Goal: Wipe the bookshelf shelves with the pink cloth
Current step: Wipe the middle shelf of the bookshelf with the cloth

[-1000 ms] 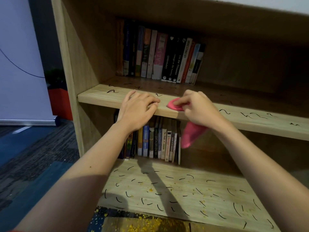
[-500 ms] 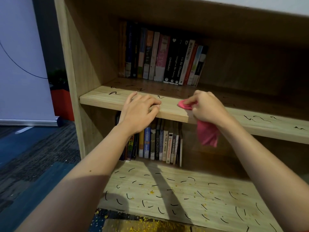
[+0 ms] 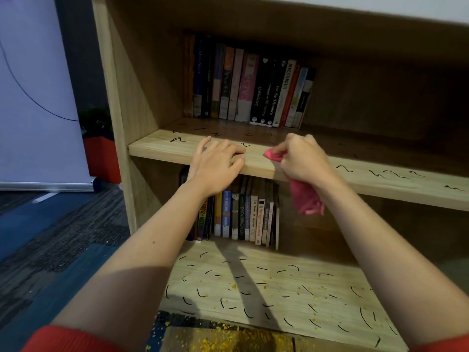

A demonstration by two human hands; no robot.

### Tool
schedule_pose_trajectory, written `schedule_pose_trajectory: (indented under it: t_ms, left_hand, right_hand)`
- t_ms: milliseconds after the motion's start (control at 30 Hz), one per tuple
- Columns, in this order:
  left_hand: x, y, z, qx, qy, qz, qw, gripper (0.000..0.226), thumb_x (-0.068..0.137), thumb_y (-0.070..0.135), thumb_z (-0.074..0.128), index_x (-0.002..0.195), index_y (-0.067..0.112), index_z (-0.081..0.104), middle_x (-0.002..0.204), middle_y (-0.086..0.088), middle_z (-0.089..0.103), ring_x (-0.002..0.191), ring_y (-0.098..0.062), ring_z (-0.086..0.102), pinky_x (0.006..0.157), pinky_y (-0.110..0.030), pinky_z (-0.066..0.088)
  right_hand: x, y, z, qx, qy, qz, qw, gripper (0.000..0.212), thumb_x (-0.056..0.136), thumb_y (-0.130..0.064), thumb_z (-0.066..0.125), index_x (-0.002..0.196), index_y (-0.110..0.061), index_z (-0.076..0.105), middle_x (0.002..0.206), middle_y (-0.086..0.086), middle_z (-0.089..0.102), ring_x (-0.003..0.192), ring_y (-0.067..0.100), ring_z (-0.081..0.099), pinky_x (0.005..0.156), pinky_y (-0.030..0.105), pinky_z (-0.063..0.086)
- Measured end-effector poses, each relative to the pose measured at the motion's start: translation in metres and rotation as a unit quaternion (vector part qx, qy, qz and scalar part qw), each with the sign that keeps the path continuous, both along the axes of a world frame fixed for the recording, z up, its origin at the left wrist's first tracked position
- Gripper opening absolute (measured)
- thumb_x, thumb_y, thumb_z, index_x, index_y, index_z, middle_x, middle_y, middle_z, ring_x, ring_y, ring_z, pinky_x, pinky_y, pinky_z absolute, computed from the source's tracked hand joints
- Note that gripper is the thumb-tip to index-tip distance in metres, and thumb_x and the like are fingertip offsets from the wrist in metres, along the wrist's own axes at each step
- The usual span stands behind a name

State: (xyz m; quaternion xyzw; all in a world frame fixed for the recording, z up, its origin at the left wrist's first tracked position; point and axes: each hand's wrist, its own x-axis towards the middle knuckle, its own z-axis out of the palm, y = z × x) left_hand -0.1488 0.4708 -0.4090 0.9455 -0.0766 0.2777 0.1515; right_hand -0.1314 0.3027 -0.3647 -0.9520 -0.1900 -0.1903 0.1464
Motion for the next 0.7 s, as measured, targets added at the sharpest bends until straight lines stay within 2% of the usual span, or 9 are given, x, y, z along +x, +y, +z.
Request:
schedule_pose_trajectory:
  t_ms: [67, 167, 233, 333, 433, 567, 700]
  left_hand:
    - [-0.001, 0.001, 0.001, -0.001, 0.002, -0.005, 1.0, 0.038, 0.1, 0.036, 0.031, 0.131, 0.025, 0.05, 0.132, 0.007, 0.05, 0.128, -0.01, 0.037, 0.112, -0.028, 0.003]
    - [-0.006, 0.008, 0.001, -0.028, 0.021, -0.02, 0.999, 0.041, 0.099, 0.038, 0.034, 0.134, 0.021, 0.046, 0.134, 0.004, 0.046, 0.128, -0.013, 0.033, 0.106, -0.029, 0.017]
    - [-0.013, 0.012, -0.003, -0.051, 0.012, -0.026, 0.998, 0.04, 0.099, 0.038, 0.037, 0.133, 0.02, 0.047, 0.133, 0.004, 0.047, 0.124, -0.014, 0.034, 0.101, -0.028, 0.023]
    - [-0.018, 0.014, -0.008, -0.056, -0.032, -0.009, 0.998, 0.036, 0.098, 0.035, 0.041, 0.128, 0.02, 0.053, 0.127, 0.004, 0.053, 0.119, -0.014, 0.039, 0.098, -0.027, 0.026]
    - [-0.014, 0.016, -0.004, -0.059, -0.025, -0.005, 0.998, 0.035, 0.097, 0.037, 0.043, 0.125, 0.021, 0.057, 0.126, 0.005, 0.055, 0.118, -0.014, 0.041, 0.097, -0.028, 0.028]
    - [-0.007, 0.032, 0.008, -0.06, -0.021, 0.021, 0.998, 0.036, 0.097, 0.039, 0.042, 0.124, 0.022, 0.057, 0.128, 0.004, 0.055, 0.122, -0.016, 0.04, 0.105, -0.033, 0.024]
    - [-0.003, 0.041, 0.002, -0.01, -0.004, 0.015, 1.0, 0.04, 0.098, 0.042, 0.035, 0.129, 0.023, 0.052, 0.13, 0.006, 0.052, 0.124, -0.014, 0.036, 0.108, -0.031, 0.015]
  right_hand:
    - [-0.005, 0.013, -0.008, 0.003, -0.022, 0.031, 0.999, 0.027, 0.093, -0.017, 0.052, 0.115, -0.022, 0.066, 0.099, -0.004, 0.049, 0.108, 0.025, 0.042, 0.086, 0.035, 0.037]
    - [-0.014, 0.008, -0.012, 0.025, -0.027, 0.063, 0.997, 0.036, 0.094, -0.007, 0.044, 0.121, -0.021, 0.063, 0.098, -0.004, 0.048, 0.101, 0.021, 0.038, 0.088, 0.033, 0.035]
    - [-0.012, -0.006, -0.009, 0.049, -0.008, 0.044, 0.998, 0.036, 0.094, -0.006, 0.043, 0.121, -0.02, 0.063, 0.098, -0.004, 0.048, 0.1, 0.019, 0.036, 0.092, 0.035, 0.034]
    - [-0.001, -0.005, -0.007, 0.046, -0.009, -0.004, 0.999, 0.032, 0.093, -0.011, 0.048, 0.119, -0.02, 0.064, 0.098, -0.005, 0.046, 0.104, 0.023, 0.037, 0.088, 0.037, 0.035]
    - [-0.001, 0.018, -0.013, 0.036, -0.038, 0.018, 0.998, 0.03, 0.094, -0.013, 0.05, 0.12, -0.02, 0.064, 0.097, -0.007, 0.046, 0.098, 0.019, 0.036, 0.085, 0.034, 0.035]
    - [-0.004, 0.019, -0.018, 0.058, -0.034, 0.081, 0.994, 0.036, 0.096, -0.008, 0.042, 0.12, -0.024, 0.063, 0.102, -0.005, 0.051, 0.099, 0.019, 0.036, 0.087, 0.031, 0.034]
    - [0.014, 0.022, -0.014, 0.041, -0.026, 0.053, 0.997, 0.035, 0.094, -0.007, 0.045, 0.118, -0.022, 0.065, 0.094, -0.007, 0.046, 0.1, 0.023, 0.037, 0.088, 0.034, 0.036]
